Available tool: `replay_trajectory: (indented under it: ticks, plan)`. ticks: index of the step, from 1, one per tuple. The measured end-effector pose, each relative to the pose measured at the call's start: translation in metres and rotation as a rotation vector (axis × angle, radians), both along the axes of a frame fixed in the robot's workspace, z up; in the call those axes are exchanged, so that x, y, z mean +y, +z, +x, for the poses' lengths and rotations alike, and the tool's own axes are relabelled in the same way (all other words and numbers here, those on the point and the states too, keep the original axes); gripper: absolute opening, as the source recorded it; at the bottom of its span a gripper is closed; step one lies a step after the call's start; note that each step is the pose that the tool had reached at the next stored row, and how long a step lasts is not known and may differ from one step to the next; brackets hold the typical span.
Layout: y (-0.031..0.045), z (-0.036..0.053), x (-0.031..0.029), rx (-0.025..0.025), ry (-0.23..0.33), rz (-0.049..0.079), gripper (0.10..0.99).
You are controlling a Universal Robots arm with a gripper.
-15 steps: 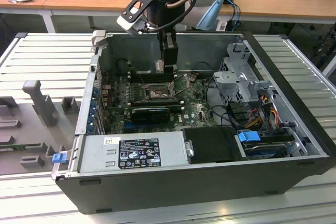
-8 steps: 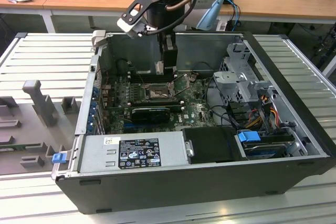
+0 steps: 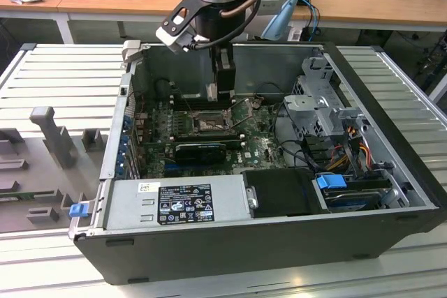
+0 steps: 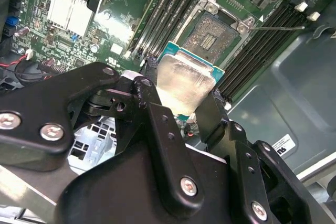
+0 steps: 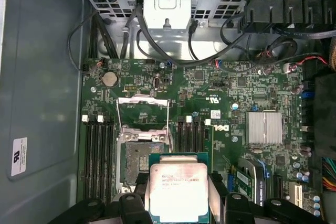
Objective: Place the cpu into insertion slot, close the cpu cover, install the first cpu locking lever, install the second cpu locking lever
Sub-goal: 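Place the cpu into insertion slot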
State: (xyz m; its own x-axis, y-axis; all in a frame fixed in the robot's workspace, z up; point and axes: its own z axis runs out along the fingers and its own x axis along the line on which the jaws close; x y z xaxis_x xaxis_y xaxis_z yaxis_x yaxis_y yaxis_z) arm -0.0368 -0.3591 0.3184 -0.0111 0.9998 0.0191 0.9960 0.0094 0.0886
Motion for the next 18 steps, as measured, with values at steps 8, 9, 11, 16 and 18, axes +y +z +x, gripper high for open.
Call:
replay_trajectory:
  ticks: [8, 9, 11, 16, 18]
  plan:
    - [-0.0038, 0.0, 0.0, 0.0, -0.006, 0.0, 0.533]
    - [-0.0041, 0.0, 0.0, 0.0, -0.006, 0.0, 0.533]
    - [-0.0059, 0.0, 0.0, 0.0, -0.009, 0.0, 0.533]
    - [-0.0093, 0.0, 0.0, 0.0, -0.013, 0.0, 0.533]
    - [-0.0105, 0.0, 0.0, 0.0, -0.014, 0.0, 0.533]
